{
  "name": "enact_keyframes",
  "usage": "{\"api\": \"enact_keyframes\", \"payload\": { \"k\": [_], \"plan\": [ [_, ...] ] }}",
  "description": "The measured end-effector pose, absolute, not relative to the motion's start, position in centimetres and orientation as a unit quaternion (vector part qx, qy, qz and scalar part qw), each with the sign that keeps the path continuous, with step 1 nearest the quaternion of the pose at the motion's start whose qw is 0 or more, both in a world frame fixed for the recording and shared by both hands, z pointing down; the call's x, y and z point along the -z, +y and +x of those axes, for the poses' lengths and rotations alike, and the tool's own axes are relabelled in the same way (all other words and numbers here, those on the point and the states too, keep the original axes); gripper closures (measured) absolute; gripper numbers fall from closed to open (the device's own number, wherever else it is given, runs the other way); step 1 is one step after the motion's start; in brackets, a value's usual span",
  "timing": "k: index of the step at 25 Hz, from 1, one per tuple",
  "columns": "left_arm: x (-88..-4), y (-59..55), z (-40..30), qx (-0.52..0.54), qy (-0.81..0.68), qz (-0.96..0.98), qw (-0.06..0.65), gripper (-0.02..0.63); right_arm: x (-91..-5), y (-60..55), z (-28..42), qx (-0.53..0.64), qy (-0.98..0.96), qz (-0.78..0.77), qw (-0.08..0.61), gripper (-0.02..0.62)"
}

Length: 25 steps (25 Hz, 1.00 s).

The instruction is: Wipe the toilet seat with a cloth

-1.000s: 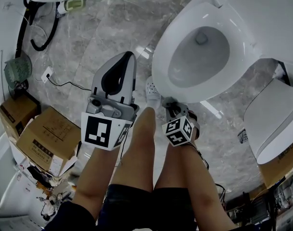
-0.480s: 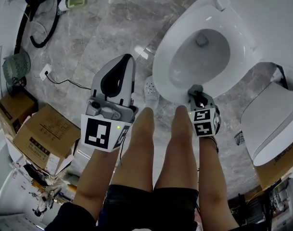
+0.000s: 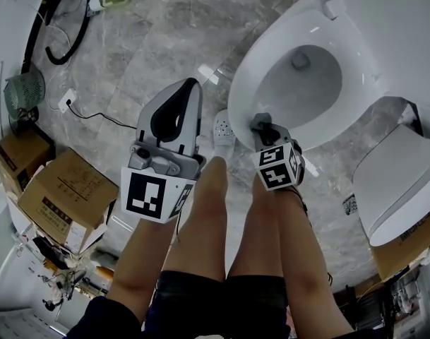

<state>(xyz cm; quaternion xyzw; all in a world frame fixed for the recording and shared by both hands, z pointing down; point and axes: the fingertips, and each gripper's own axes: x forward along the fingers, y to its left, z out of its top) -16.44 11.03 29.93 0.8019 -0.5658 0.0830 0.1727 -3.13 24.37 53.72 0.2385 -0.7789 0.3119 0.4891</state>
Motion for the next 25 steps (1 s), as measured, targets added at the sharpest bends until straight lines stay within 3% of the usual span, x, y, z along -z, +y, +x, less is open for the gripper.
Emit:
{"api": "enact_keyframes", "payload": {
  "k": [5, 14, 25],
  "plan": [
    [-30.1, 10.7, -17.1, -0.085, -0.569, 0.800, 0.171, 0.594, -52.8, 22.4, -6.5, -0.313, -0.808, 0.213, 0.451, 0.548],
    [-29.9, 10.0, -17.5, -0.076, -0.565, 0.802, 0.176, 0.594, -52.0, 31.2, -2.0, -0.277, -0.805, 0.074, 0.519, 0.548],
    [-30.3, 9.4, -19.4, -0.078, -0.571, 0.798, 0.178, 0.594, -51.4, 19.8, -12.1, -0.270, -0.857, 0.149, 0.413, 0.548]
  ]
}}
